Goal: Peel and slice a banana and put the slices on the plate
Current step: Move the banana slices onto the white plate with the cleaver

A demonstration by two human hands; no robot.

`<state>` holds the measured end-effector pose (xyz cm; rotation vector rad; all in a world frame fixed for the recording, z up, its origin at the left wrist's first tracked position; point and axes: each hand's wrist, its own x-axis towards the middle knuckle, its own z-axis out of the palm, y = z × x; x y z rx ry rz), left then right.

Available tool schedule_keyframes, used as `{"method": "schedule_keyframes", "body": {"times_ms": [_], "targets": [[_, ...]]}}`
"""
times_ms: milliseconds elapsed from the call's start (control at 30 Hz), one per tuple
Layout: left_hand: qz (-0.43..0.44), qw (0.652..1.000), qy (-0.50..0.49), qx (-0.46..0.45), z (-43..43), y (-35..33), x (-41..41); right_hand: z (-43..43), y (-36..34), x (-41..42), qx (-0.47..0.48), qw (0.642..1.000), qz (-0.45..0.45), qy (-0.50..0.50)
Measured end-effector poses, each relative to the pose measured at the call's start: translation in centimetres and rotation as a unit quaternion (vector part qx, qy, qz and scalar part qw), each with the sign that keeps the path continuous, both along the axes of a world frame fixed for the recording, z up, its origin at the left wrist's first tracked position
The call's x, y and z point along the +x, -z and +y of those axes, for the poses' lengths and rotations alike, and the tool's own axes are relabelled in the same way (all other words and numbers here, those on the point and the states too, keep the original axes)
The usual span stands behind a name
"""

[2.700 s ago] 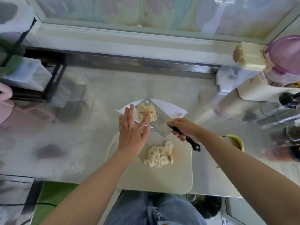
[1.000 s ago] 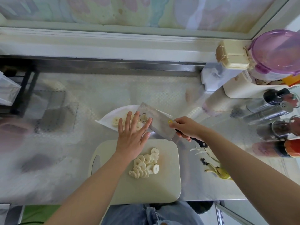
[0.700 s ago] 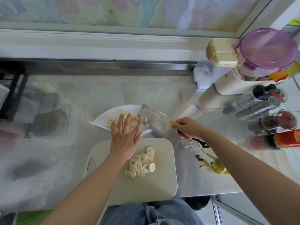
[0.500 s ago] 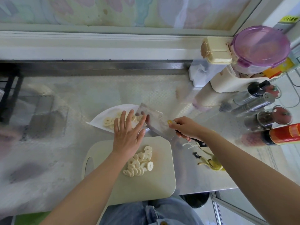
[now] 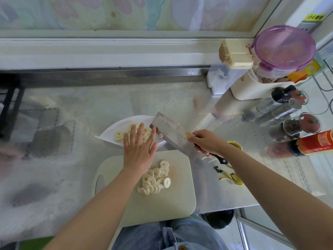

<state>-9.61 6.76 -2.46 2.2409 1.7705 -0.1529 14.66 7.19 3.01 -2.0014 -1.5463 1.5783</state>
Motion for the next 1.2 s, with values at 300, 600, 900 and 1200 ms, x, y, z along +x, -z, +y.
{"method": "schedule_keyframes", "body": {"times_ms": [300, 600, 900, 1200], "targets": [[-0.064, 0.997, 0.002, 0.050, -0.3, -0.1, -0.3, 0.1, 0.4, -0.1, 0.016, 1.000, 0.007, 0.023], [-0.040, 0.999, 0.018, 0.018, -0.5, 0.2, -0.5, -0.1, 0.7, -0.6, 0.018, 0.998, 0.023, 0.061], [-0.065, 0.997, 0.024, 0.039, -0.5, -1.2, 0.1, -1.7, 0.8, 0.1, 0.039, 0.994, 0.056, 0.085], [-0.110, 0.989, 0.020, 0.093, -5.5, -0.6, -1.9, -10.4, 3.1, 0.9, 0.084, 0.994, 0.005, 0.065]]}}
